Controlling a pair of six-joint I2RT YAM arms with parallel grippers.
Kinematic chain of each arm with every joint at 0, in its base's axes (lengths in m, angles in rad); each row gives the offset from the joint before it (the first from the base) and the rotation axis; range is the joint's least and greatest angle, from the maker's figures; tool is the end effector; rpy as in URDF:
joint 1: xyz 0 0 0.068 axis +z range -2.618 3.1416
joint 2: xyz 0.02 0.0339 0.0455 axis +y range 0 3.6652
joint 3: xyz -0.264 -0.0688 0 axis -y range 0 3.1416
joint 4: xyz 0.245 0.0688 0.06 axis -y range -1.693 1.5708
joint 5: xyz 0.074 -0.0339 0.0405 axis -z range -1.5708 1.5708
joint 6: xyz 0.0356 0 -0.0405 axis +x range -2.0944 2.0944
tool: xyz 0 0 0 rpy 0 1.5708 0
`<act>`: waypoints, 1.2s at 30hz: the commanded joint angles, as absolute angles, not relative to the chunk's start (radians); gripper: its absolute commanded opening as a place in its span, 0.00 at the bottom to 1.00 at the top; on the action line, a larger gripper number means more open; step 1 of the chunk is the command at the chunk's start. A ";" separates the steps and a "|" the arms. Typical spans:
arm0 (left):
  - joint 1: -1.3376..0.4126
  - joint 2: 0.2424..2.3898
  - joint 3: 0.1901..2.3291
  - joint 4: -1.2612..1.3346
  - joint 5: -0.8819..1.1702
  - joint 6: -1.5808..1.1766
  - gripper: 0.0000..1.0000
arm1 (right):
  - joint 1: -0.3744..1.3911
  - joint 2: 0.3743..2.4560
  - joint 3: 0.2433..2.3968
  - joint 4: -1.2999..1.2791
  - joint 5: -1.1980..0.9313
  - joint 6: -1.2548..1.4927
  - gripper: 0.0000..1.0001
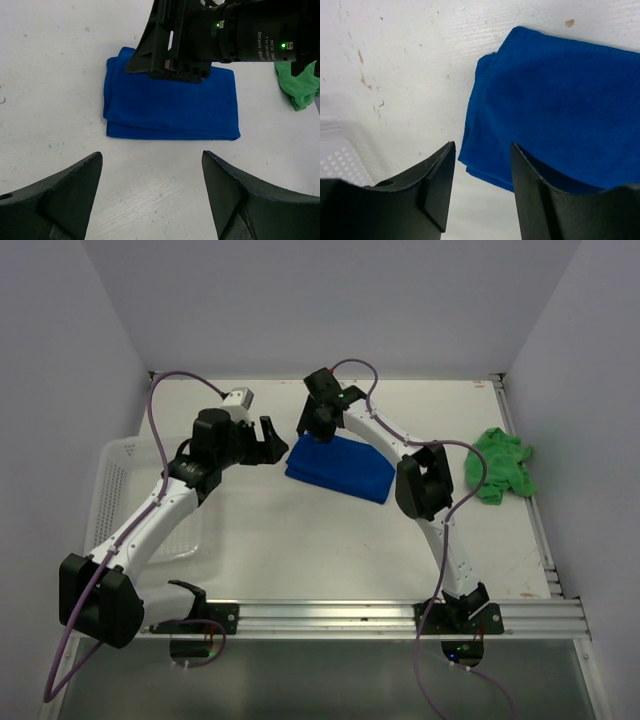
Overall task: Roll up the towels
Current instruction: Fold the towel
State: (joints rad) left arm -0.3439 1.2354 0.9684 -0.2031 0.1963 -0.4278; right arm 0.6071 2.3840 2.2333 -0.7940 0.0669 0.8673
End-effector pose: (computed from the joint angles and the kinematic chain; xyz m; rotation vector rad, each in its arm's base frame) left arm 0.2635 -0.1017 0.3067 0.0386 2.1001 -0.6754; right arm 0.4344 0.2988 0.2287 0.3638 2.5644 0.4994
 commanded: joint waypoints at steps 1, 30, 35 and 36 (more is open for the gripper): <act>-0.351 1.201 0.966 -0.170 0.196 -0.423 0.85 | 0.612 2.365 2.256 -0.715 0.026 0.867 0.52; -0.400 1.521 1.158 -0.192 0.130 -0.468 0.78 | 0.239 1.502 0.924 -0.305 -0.143 0.850 0.42; -0.420 1.650 1.236 -0.106 0.135 -0.494 0.57 | 0.229 1.540 0.922 -0.310 -0.124 0.812 0.41; -0.425 1.670 1.245 -0.094 0.138 -0.494 0.53 | 0.227 1.549 0.922 -0.310 -0.123 0.805 0.41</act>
State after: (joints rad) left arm -0.4057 1.6253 1.1843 -0.1822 0.1448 -0.4763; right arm 0.2325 1.5330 0.9154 -0.3626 -0.1043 0.8391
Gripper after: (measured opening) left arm 0.554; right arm 0.414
